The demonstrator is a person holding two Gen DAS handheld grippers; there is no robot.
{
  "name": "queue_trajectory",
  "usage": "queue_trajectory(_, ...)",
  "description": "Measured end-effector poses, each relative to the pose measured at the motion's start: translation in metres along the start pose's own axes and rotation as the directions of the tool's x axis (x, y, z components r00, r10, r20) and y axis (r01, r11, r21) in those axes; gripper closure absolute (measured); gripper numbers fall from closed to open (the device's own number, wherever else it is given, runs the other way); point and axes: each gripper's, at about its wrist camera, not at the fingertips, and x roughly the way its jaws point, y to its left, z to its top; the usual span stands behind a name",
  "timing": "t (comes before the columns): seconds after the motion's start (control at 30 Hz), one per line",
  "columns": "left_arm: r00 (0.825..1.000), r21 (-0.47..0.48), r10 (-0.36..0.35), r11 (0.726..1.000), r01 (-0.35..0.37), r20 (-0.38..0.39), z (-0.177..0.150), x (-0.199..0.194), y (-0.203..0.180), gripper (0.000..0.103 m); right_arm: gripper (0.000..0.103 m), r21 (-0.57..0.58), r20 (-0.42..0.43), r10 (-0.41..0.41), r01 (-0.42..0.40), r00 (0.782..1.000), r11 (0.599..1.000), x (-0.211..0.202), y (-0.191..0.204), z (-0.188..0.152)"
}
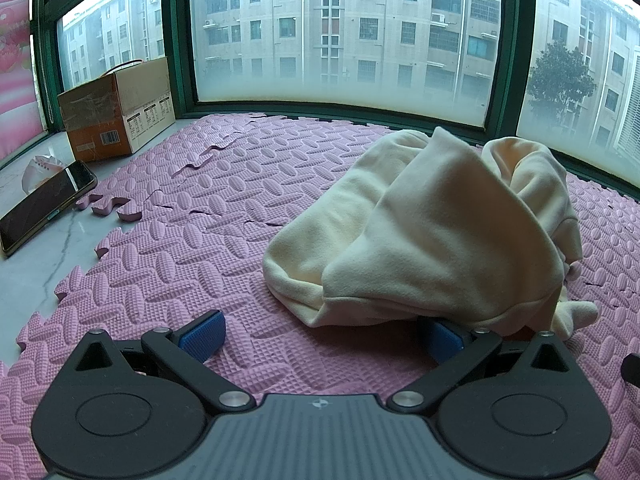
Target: Fold clothes
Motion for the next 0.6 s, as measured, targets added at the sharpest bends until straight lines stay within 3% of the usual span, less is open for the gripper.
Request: queue_trajectory(0.6, 1.000, 0.002, 0.002, 1.000, -0.002, 0.000, -0.0001, -0.0001, -0.0002, 0.000, 0.000, 0.001, 0.000, 0.001, -0.001, 1.000, 1.000, 0.0015, -0.0004, -0.0011)
